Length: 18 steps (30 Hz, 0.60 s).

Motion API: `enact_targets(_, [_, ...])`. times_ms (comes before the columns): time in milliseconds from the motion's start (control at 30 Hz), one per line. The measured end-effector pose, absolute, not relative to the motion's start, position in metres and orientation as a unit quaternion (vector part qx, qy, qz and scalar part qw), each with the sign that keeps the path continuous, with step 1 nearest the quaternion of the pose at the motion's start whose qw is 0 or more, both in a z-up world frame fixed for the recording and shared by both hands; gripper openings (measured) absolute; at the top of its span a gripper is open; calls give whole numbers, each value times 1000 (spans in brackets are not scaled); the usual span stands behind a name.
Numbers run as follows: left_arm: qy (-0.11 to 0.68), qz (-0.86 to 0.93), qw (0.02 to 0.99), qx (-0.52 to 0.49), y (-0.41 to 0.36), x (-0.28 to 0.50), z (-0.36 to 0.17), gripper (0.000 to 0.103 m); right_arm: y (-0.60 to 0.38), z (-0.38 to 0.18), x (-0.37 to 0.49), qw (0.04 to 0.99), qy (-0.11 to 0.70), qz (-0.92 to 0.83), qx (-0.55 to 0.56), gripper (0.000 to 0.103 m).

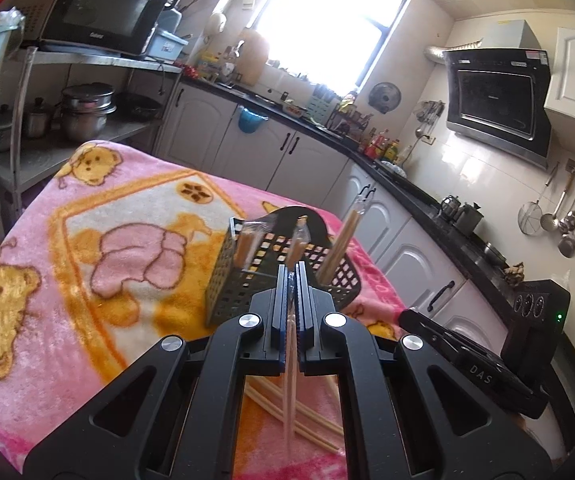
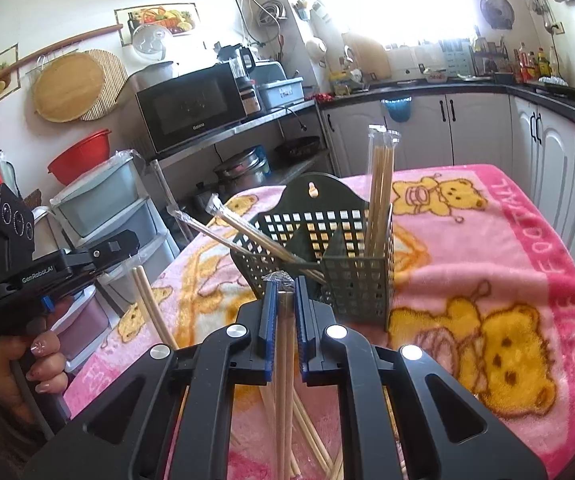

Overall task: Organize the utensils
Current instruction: 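Carry the chopstick with the left gripper over the caddy and lower it in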

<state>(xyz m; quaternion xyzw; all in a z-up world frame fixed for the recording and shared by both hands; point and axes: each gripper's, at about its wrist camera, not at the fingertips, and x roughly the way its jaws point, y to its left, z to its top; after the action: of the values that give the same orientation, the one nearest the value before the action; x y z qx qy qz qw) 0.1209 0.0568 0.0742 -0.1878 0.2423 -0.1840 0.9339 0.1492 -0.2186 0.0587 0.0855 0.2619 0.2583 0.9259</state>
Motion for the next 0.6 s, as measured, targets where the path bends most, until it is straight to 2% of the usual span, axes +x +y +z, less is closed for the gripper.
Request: enact_targets(600, [221, -240, 932, -159, 20, 123, 104, 1, -233, 84, 145, 942, 213, 243, 95, 8])
